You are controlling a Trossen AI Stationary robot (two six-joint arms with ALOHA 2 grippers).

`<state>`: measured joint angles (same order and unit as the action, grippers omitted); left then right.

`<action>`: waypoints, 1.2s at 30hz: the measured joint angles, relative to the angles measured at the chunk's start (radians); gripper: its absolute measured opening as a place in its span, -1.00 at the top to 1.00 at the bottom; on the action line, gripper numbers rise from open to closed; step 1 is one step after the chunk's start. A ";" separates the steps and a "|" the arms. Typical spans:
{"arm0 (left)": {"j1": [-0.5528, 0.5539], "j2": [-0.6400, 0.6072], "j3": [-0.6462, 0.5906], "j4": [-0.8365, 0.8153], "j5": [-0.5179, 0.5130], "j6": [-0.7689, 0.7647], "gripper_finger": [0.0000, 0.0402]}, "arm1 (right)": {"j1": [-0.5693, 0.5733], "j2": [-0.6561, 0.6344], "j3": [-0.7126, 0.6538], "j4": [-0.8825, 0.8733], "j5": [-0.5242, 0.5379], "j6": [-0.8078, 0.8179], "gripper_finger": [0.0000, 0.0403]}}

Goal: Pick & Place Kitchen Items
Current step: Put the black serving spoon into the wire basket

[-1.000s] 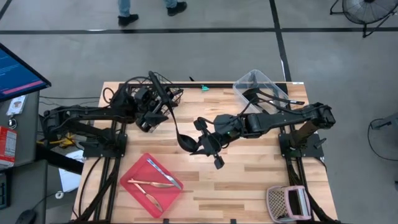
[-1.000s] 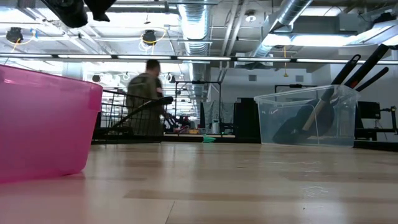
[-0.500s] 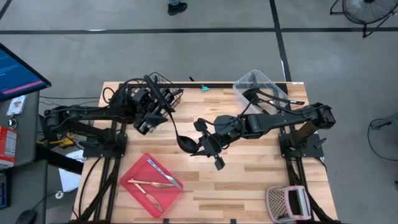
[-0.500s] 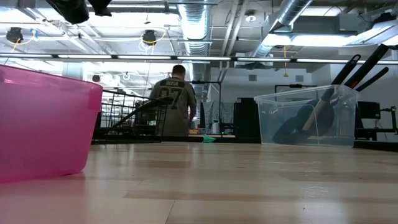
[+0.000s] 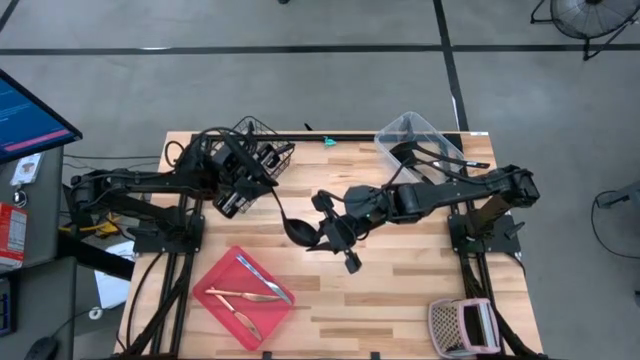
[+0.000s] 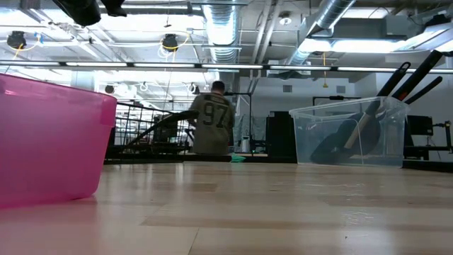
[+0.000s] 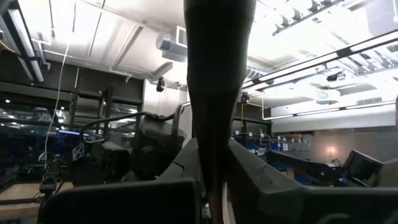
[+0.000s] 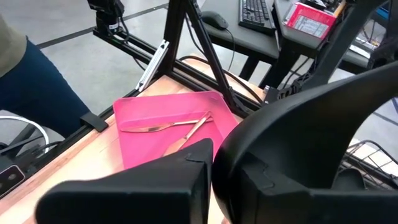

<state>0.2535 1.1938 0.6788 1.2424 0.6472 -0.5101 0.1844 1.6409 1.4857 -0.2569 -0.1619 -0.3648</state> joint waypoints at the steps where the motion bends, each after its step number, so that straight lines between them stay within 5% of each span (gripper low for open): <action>1: 0.000 0.000 0.000 0.000 -0.001 0.001 0.89 | 0.000 0.000 0.000 0.000 0.001 0.006 0.83; 10: 0.005 0.000 0.000 -0.002 0.001 0.012 0.94 | -0.003 -0.001 0.000 0.023 0.089 0.086 0.68; 24: 0.018 0.002 -0.002 -0.085 -0.004 0.070 0.95 | 0.004 -0.042 0.075 -0.007 0.126 0.089 -0.36; 36: 0.134 0.001 -0.002 -0.500 -0.213 0.323 0.95 | 0.091 -0.103 0.300 -0.492 0.382 0.157 -0.45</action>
<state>0.3876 1.1950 0.6769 0.7421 0.4338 -0.1868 0.2754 1.5383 1.7852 -0.7485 0.2202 -0.2079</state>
